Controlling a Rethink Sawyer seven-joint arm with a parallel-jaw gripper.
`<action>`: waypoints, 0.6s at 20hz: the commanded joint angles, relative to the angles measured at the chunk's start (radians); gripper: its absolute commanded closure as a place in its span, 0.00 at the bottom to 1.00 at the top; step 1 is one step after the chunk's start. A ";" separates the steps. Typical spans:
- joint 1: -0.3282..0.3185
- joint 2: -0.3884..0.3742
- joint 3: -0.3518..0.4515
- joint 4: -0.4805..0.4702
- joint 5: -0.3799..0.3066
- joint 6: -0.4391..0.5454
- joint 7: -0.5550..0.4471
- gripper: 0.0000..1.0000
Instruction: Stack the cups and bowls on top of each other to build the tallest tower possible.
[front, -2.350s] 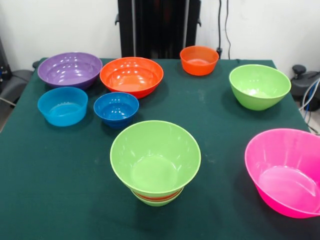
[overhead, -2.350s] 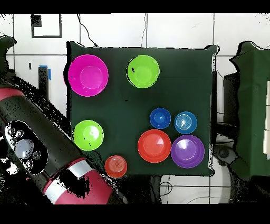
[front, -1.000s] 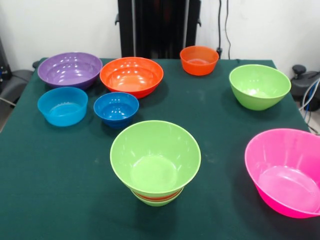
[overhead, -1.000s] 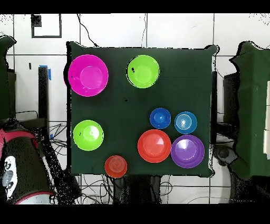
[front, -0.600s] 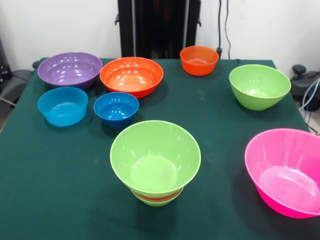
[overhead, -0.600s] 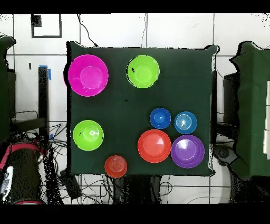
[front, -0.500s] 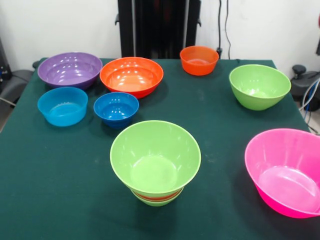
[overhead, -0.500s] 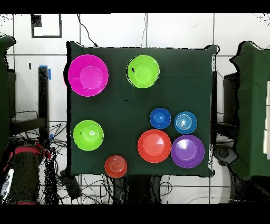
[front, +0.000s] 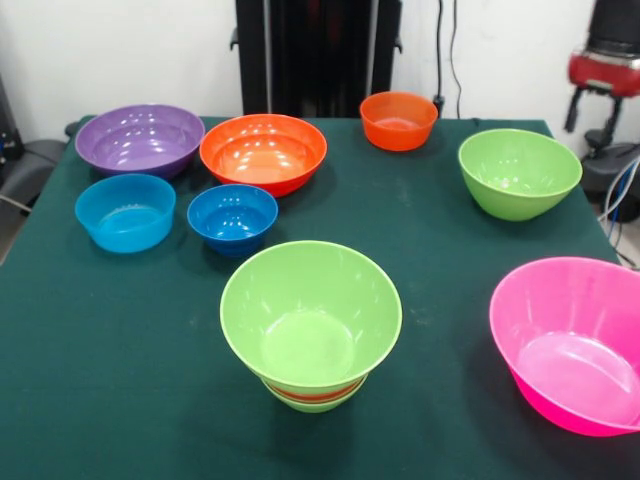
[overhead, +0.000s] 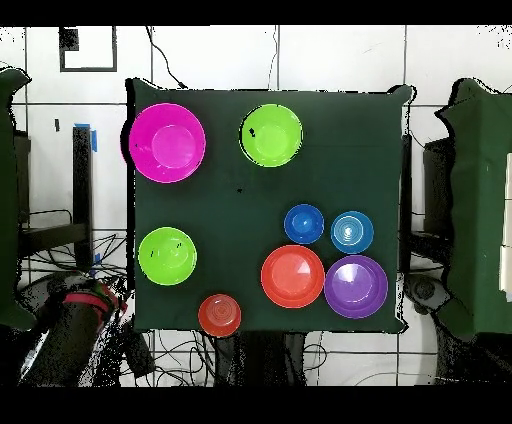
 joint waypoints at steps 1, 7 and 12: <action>0.000 0.112 -0.090 0.105 0.010 -0.146 0.080 0.00; -0.021 0.156 -0.142 0.151 -0.053 -0.258 -0.031 0.00; -0.073 0.104 -0.118 0.192 -0.048 -0.245 -0.070 0.00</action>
